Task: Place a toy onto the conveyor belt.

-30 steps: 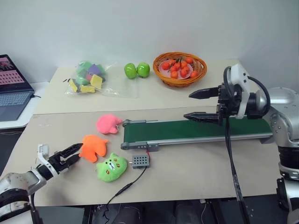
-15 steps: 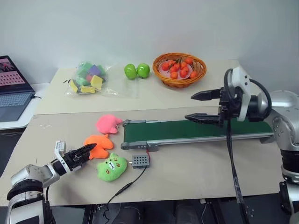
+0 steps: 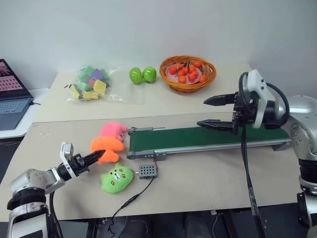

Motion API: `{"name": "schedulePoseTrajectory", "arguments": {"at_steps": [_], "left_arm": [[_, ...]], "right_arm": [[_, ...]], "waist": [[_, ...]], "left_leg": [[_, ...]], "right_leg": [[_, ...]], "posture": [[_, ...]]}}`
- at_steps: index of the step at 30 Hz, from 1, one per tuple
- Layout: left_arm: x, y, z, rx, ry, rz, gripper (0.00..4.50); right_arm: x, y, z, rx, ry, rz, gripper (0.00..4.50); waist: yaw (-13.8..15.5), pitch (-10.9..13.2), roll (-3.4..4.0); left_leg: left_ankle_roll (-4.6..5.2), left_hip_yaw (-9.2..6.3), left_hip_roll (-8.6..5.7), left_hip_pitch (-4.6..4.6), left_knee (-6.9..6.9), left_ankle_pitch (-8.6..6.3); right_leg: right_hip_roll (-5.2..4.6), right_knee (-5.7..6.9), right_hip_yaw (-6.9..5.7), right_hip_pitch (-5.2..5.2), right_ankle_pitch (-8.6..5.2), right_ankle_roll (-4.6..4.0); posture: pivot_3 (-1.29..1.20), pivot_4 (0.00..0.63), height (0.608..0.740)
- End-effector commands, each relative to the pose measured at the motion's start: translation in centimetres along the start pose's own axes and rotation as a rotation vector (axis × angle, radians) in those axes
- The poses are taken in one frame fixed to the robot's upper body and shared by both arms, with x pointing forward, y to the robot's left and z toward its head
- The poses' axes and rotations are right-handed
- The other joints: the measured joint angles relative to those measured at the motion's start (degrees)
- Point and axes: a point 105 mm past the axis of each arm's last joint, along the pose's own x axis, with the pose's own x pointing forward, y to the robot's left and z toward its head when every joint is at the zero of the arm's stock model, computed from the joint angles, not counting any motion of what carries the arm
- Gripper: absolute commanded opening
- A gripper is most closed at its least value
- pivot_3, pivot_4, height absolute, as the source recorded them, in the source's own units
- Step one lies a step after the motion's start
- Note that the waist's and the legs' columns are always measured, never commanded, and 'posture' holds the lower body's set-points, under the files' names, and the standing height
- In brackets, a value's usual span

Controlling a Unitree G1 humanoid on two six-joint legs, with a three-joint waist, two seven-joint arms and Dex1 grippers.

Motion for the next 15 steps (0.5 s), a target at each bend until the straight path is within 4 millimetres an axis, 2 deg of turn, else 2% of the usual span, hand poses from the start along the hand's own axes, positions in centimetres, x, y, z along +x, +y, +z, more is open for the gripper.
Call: {"name": "schedulePoseTrajectory", "arguments": {"at_steps": [1, 4, 7, 10, 13, 14, 15], "left_arm": [[-1.0, -5.6, 2.9, 0.307, -0.032, -0.061, 0.29], [0.5, -8.2, 3.8, 0.512, -0.019, -0.034, 0.29], [4.1, -10.7, 4.8, 0.762, -0.015, 0.032, 0.29], [7.1, -12.9, 5.4, 0.99, -0.035, 0.08, 0.29], [9.2, -15.0, 4.2, 1.296, -0.004, 0.062, 0.29], [9.7, -15.6, 3.6, 1.33, -0.009, 0.029, 0.29], [10.0, -15.9, 2.6, 1.362, 0.009, 0.0, 0.55]], "right_arm": [[-0.1, -0.1, 0.9, -0.048, -0.022, -0.001, 4.5], [0.1, -0.2, 0.9, -0.047, -0.028, 0.001, 4.5], [0.4, -0.2, 0.7, -0.044, -0.033, 0.006, 4.5], [0.6, -0.3, 0.6, -0.045, -0.036, 0.008, 4.5], [0.7, -0.3, 0.6, -0.045, -0.04, 0.009, 4.5], [0.8, -0.3, 0.5, -0.045, -0.041, 0.009, 4.5], [0.8, -0.2, 0.5, -0.044, -0.041, 0.009, 4.5]], "waist": [[-0.5, 0.02, -0.02], [-0.29, 0.02, -0.02], [0.4, 0.06, -0.09], [0.75, 0.06, -0.09], [0.78, 0.08, -0.12], [0.51, 0.08, -0.12], [0.33, 0.08, -0.12]], "left_leg": [[-0.01, 0.0, 0.06, -0.07, -0.01, -0.01], [-0.03, 0.01, 0.12, -0.14, -0.04, -0.03], [-0.04, 0.04, 0.12, -0.13, -0.01, -0.03], [-0.05, 0.05, 0.2, -0.11, -0.01, -0.03], [-0.05, 0.11, 0.32, -0.16, -0.02, -0.03], [-0.04, 0.16, 0.38, -0.16, -0.03, -0.03], [-0.08, 0.21, 0.49, -0.18, -0.05, -0.1]], "right_leg": [[0.04, -0.04, -0.01, -0.06, 0.0, 0.0], [0.06, -0.13, -0.05, -0.12, 0.0, -0.01], [0.06, -0.17, -0.06, -0.05, 0.01, -0.02], [0.1, -0.73, -0.14, 0.11, 0.19, -0.12], [0.24, -0.84, -0.11, 0.12, 0.3, -0.12], [0.31, -0.81, -0.08, 0.11, 0.31, -0.13], [0.43, -0.87, -0.05, 0.09, 0.33, -0.15]], "posture": [[0.0, 0.15, 0.74], [0.0, 0.15, 0.74], [0.0, 0.15, 0.74], [0.0, 0.15, 0.74], [0.0, 0.15, 0.74], [0.0, 0.15, 0.74], [0.0, 0.15, 0.74]]}}
